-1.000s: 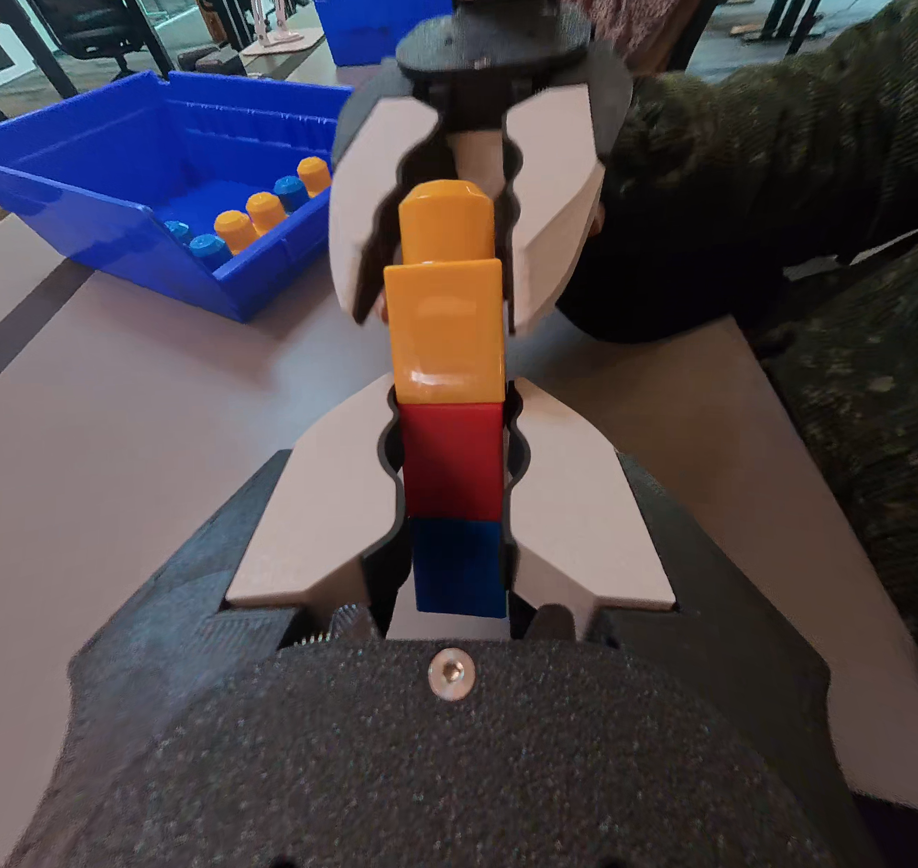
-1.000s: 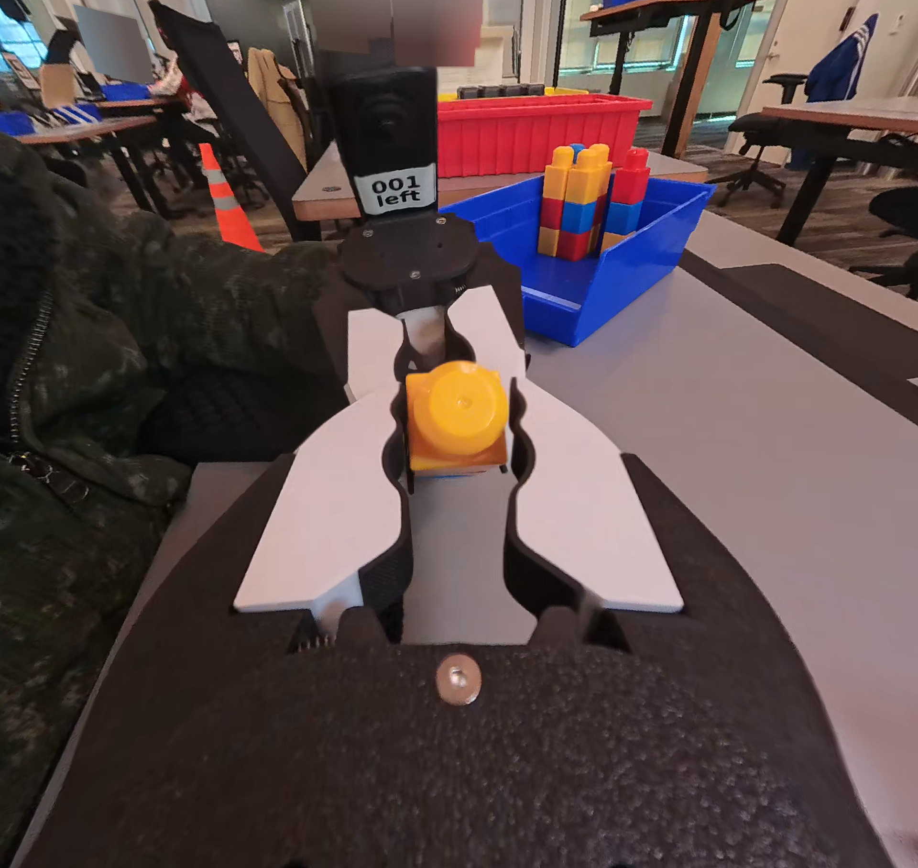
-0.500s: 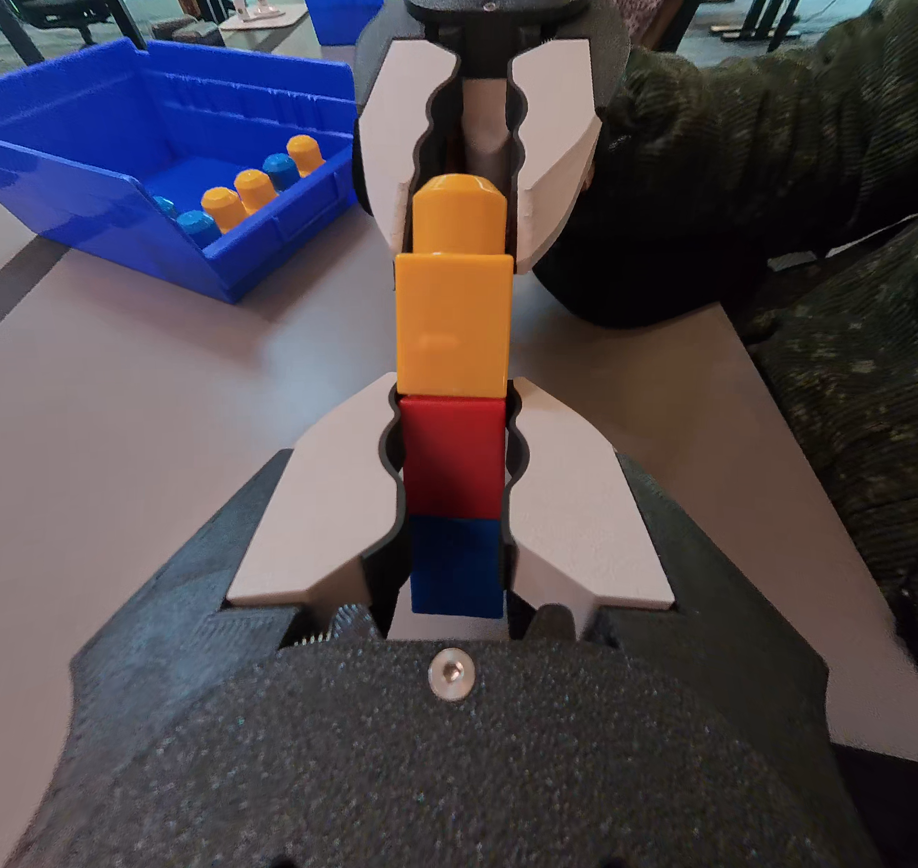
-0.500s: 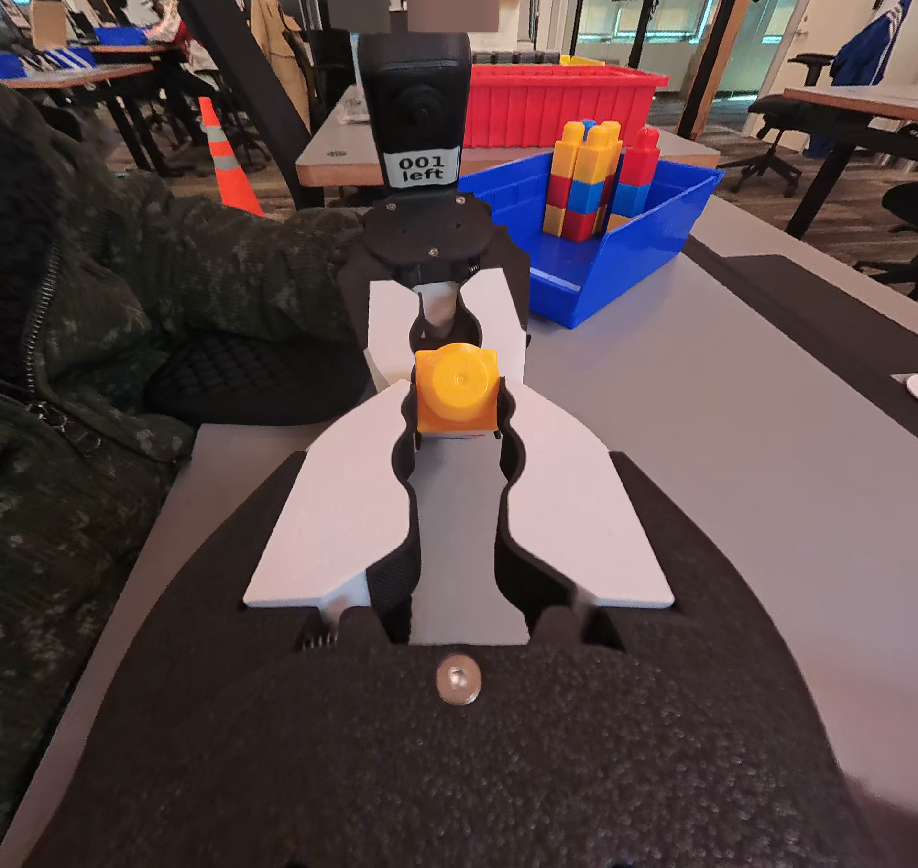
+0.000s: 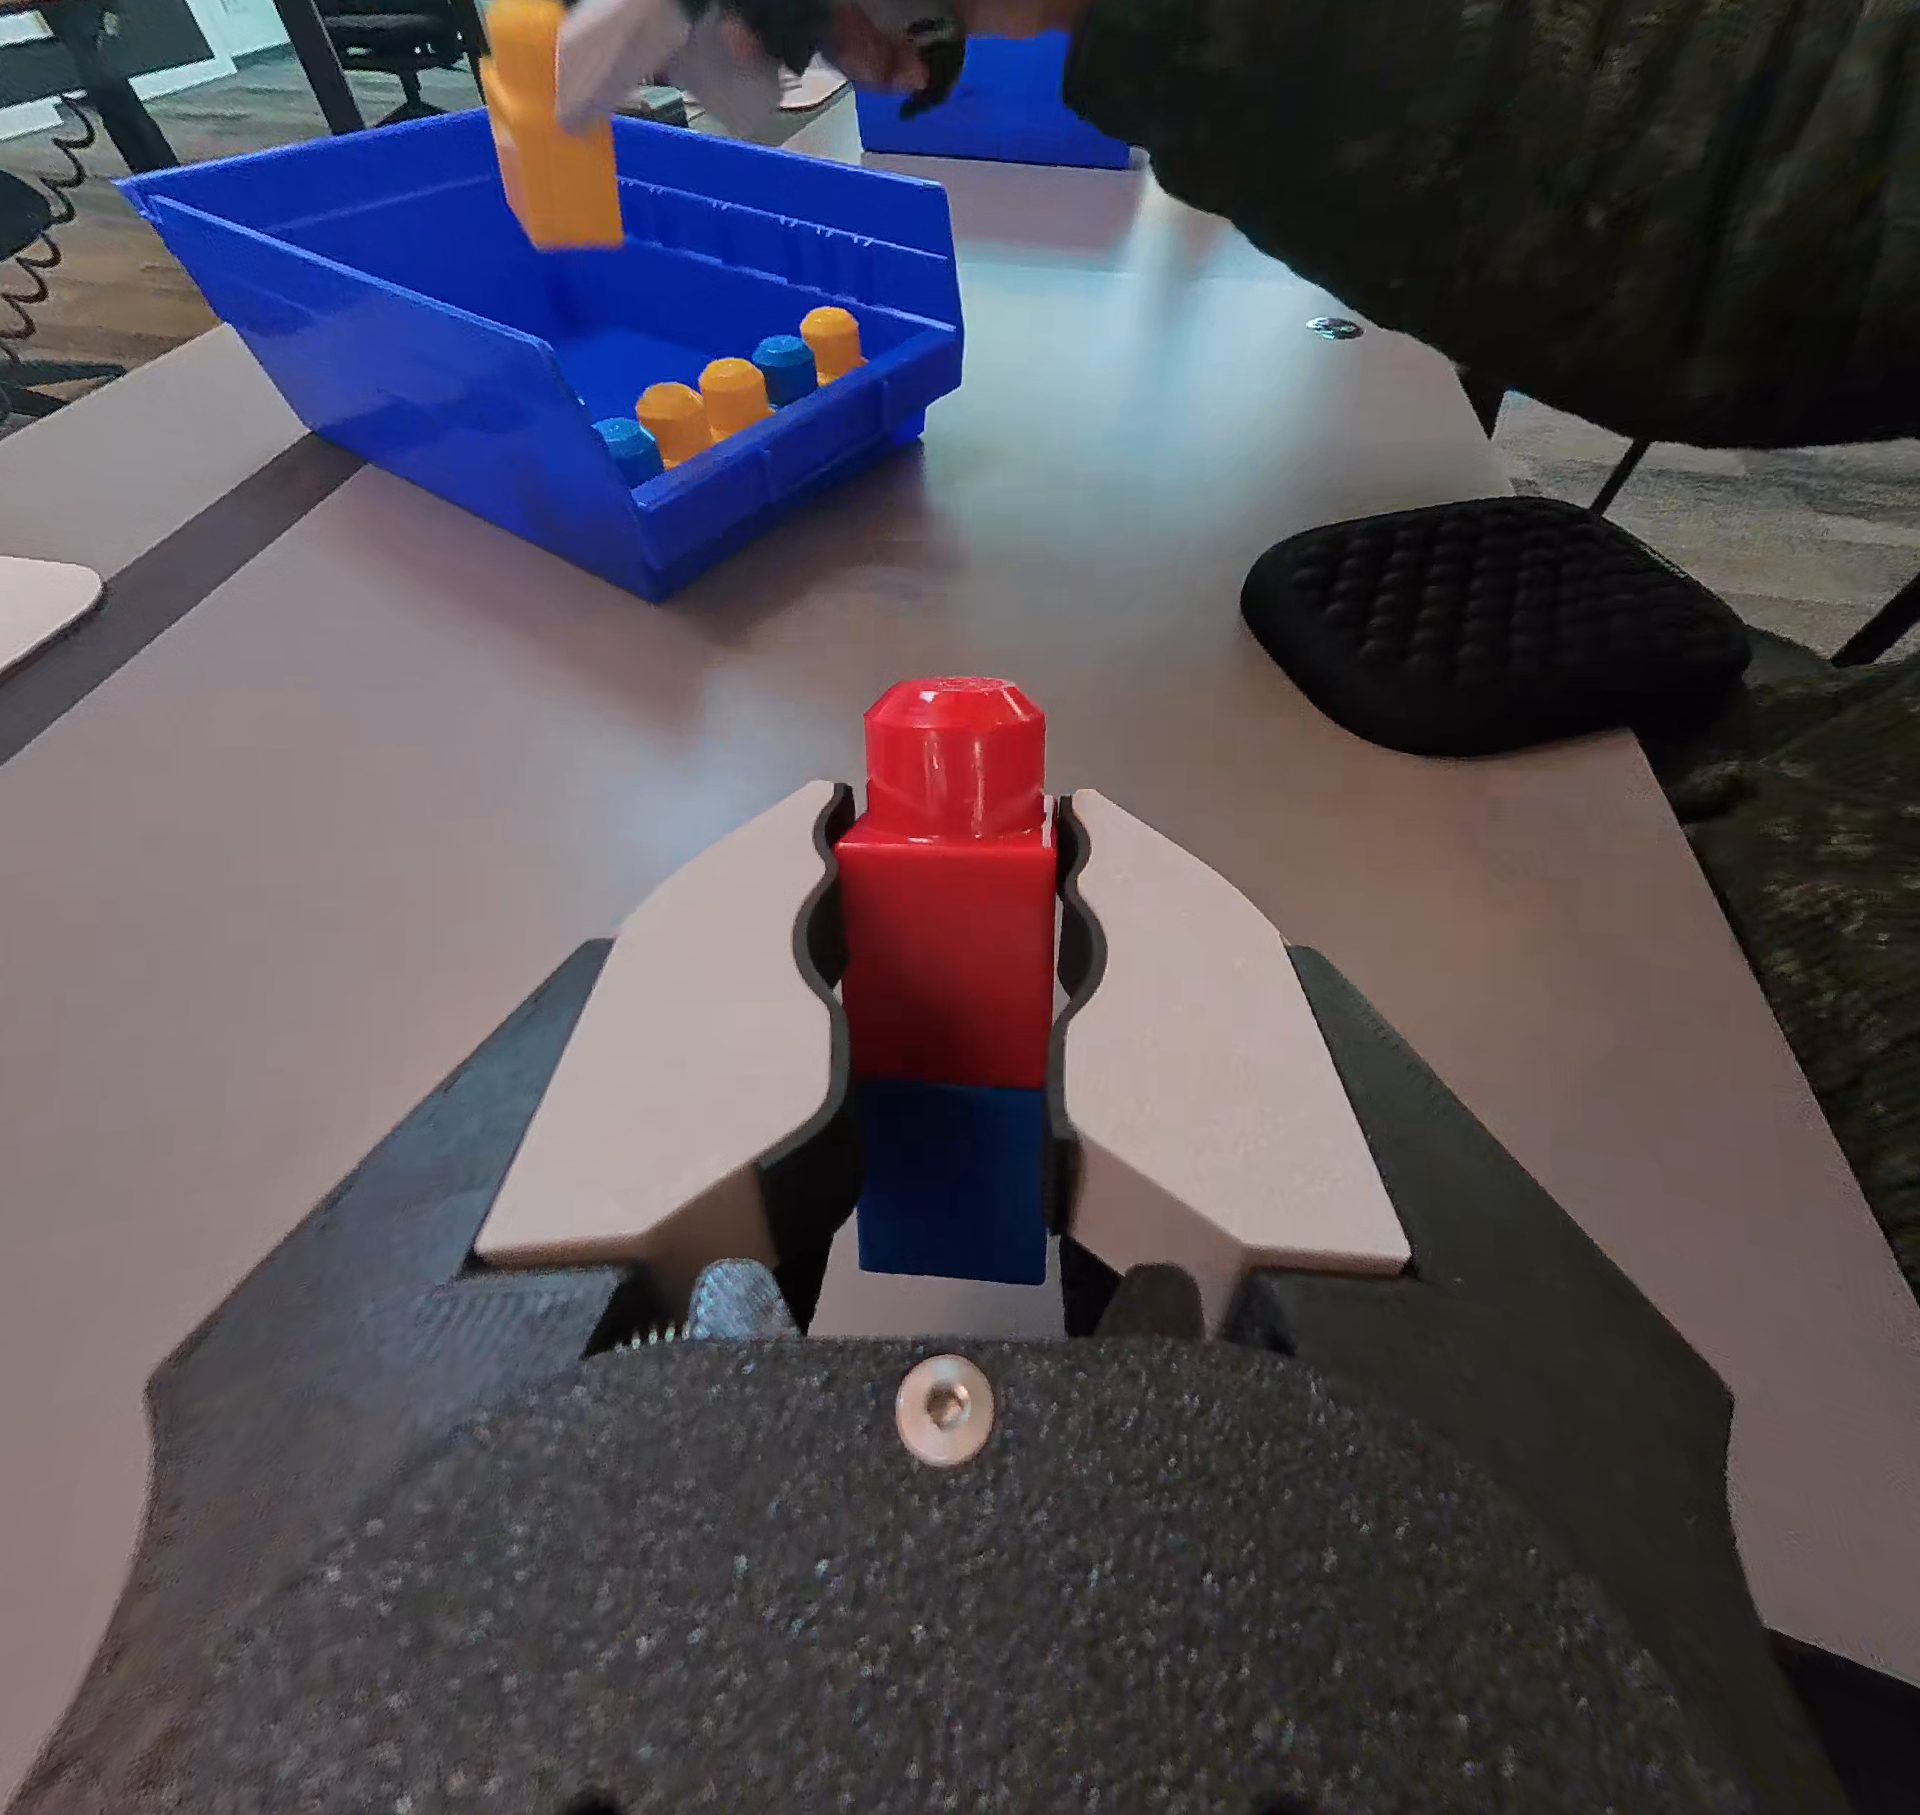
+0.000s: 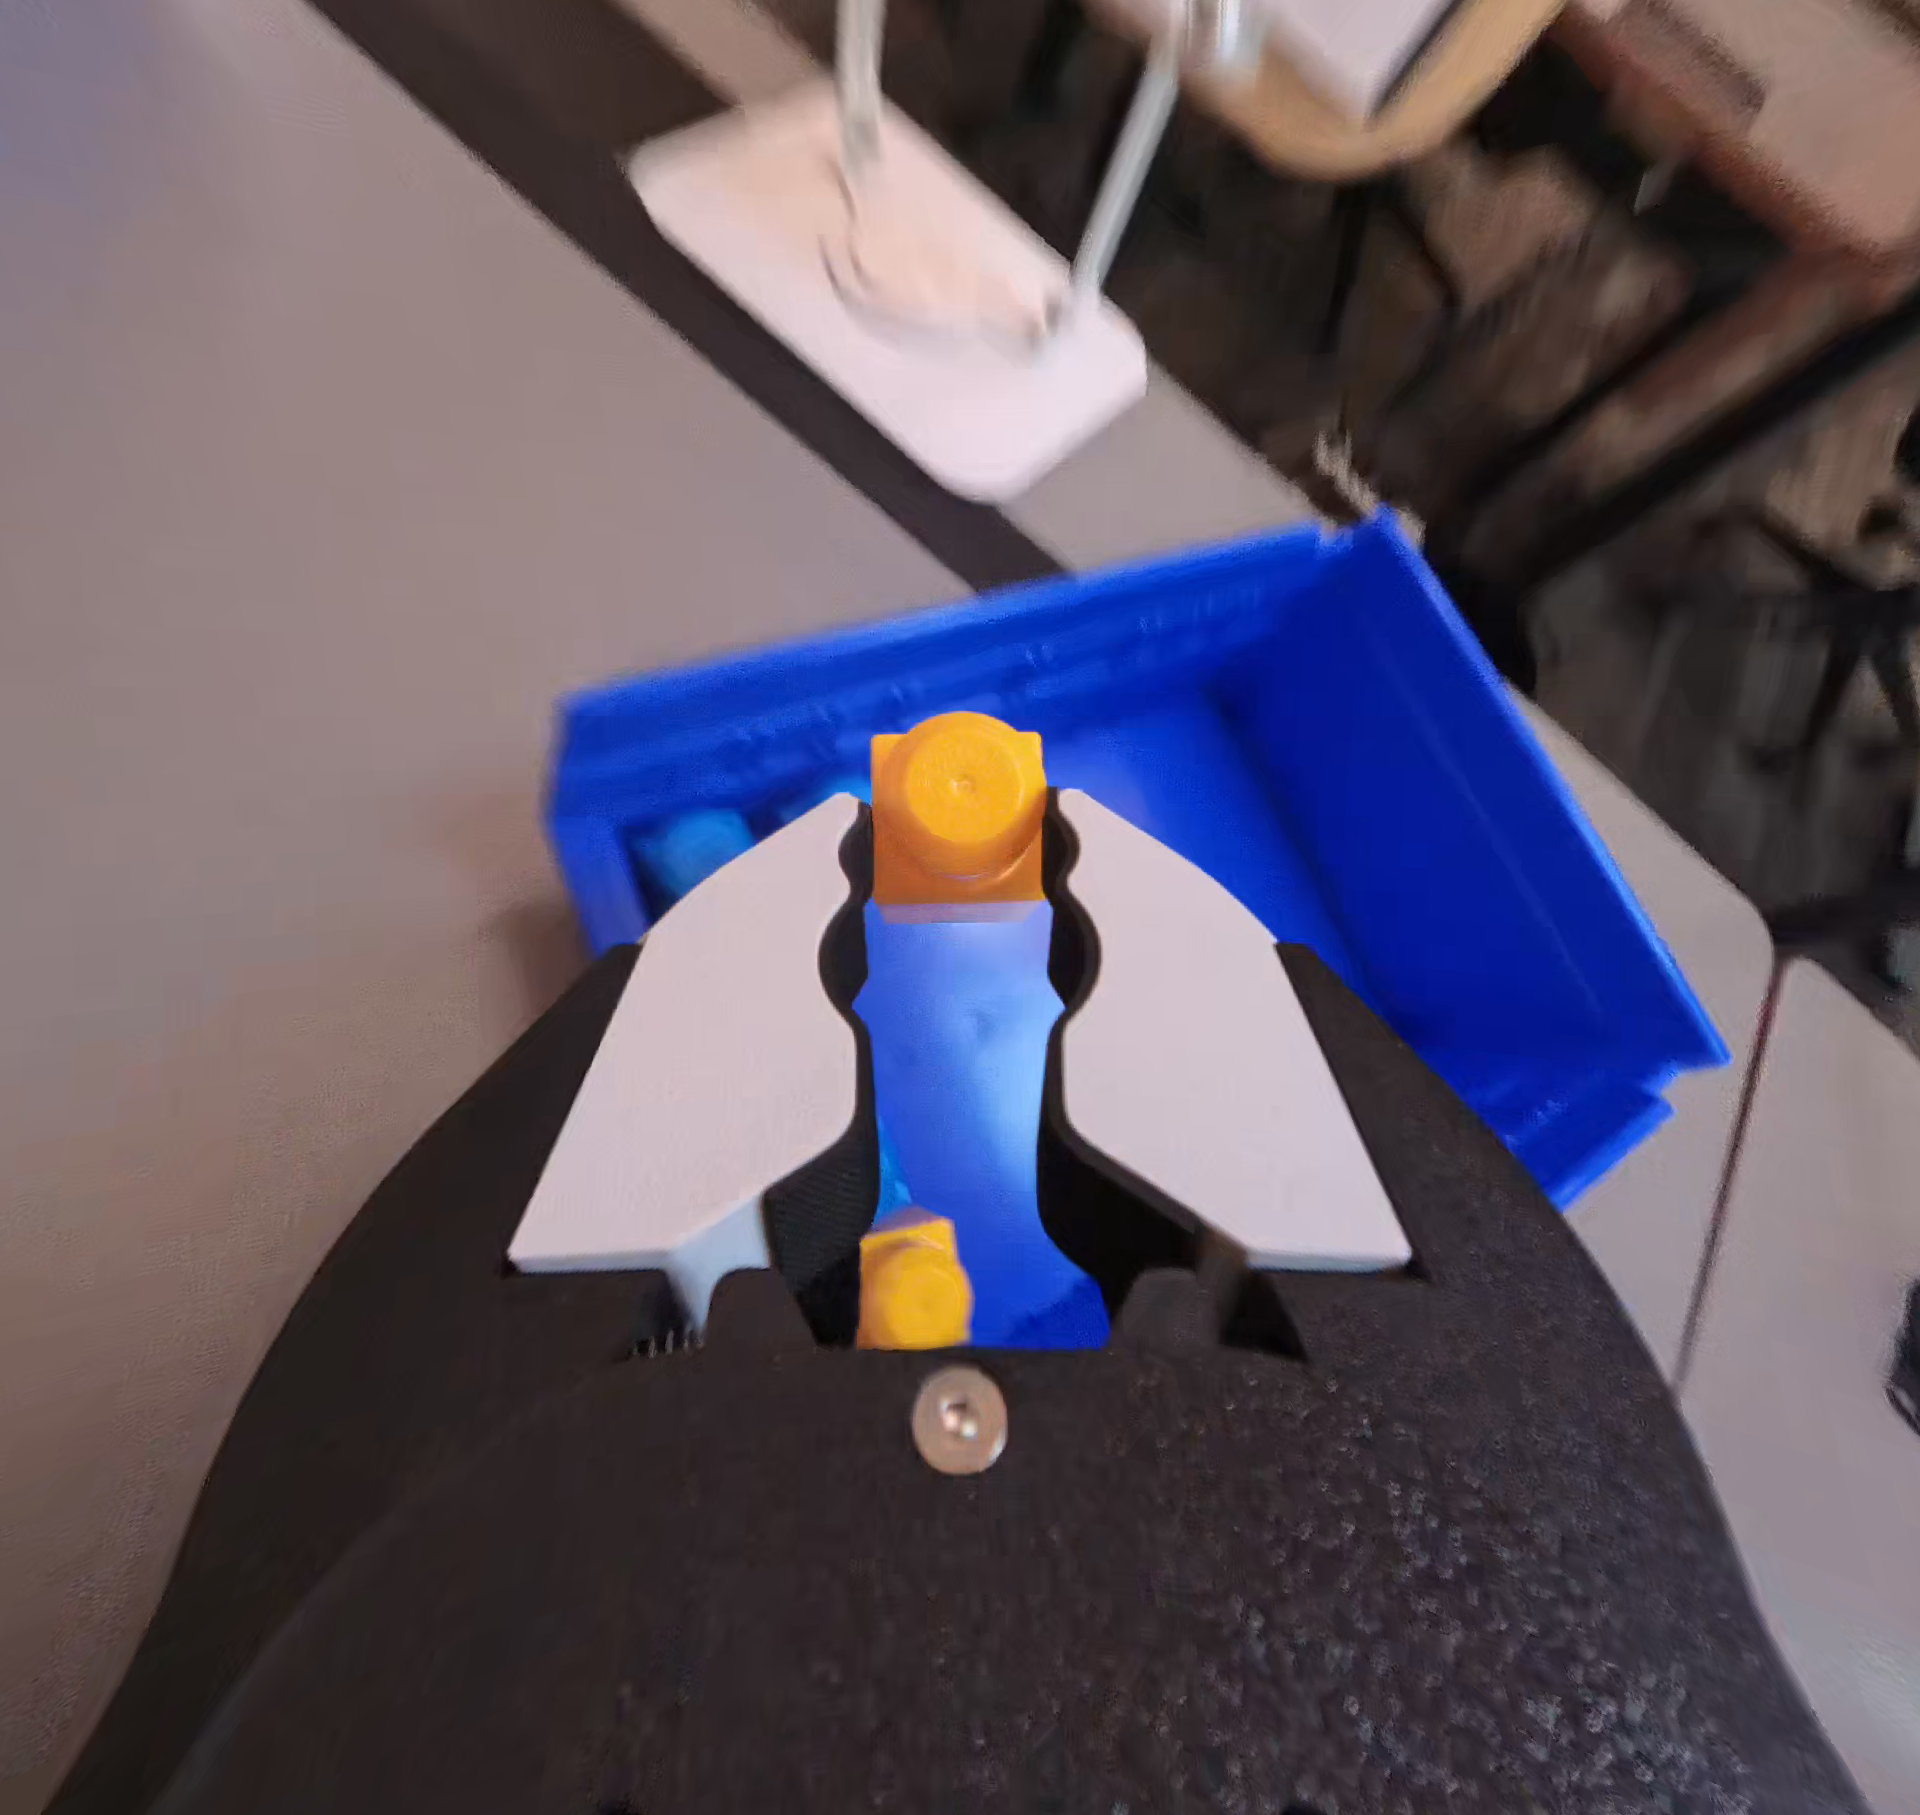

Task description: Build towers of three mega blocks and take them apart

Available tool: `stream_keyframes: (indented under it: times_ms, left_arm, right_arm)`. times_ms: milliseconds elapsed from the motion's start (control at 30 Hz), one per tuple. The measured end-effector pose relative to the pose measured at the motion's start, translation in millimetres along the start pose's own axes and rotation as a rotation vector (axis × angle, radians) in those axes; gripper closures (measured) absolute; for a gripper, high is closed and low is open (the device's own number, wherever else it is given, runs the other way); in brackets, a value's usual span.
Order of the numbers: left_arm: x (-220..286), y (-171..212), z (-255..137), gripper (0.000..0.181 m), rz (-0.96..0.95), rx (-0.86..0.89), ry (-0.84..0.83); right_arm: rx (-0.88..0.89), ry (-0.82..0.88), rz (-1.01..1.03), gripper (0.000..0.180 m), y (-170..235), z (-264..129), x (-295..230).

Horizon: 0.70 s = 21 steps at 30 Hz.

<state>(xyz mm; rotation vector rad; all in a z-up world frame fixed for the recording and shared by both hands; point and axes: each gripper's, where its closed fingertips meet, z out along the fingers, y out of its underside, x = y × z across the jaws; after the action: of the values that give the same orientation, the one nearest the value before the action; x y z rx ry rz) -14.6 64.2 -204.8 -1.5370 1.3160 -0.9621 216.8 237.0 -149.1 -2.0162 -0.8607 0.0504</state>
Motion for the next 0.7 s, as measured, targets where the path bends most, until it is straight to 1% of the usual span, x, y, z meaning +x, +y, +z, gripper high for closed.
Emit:
stream_keyframes:
  times_ms: [67, 100, 200, 300, 400, 500, 700]
  left_arm:
    - [0.8, -2.9, -1.6, 0.144, 0.002, 0.013, 0.002]
    - [1.0, -3.3, -2.2, 0.144, 0.005, 0.015, 0.003]
    - [0.3, -1.4, -2.3, 0.144, 0.0, 0.012, 0.005]
    - [0.4, 0.7, -1.4, 0.144, -0.003, 0.006, 0.01]
    - [2.5, 1.4, -0.6, 0.144, 0.009, -0.002, 0.013]
    - [3.7, 1.5, -0.1, 0.144, 0.014, -0.003, 0.017]
    - [2.2, 4.6, 1.9, 0.144, 0.005, -0.006, 0.013]
  right_arm:
    - [-0.148, -0.015, 0.01, 0.148, 25.3, 29.3, 9.2]
    - [-0.195, -0.033, 0.026, 0.148, 33.8, 40.4, 9.8]
    - [-0.293, -0.098, 0.08, 0.148, 50.1, 62.7, 6.7]
    - [-0.342, -0.179, 0.104, 0.148, 60.5, 75.5, 2.5]
    - [-0.354, -0.28, 0.072, 0.148, 67.3, 81.3, -3.7]
    - [-0.343, -0.345, 0.052, 0.148, 70.0, 84.0, -8.6]
    - [-0.339, -0.383, 0.045, 0.147, 78.2, 87.2, -14.3]
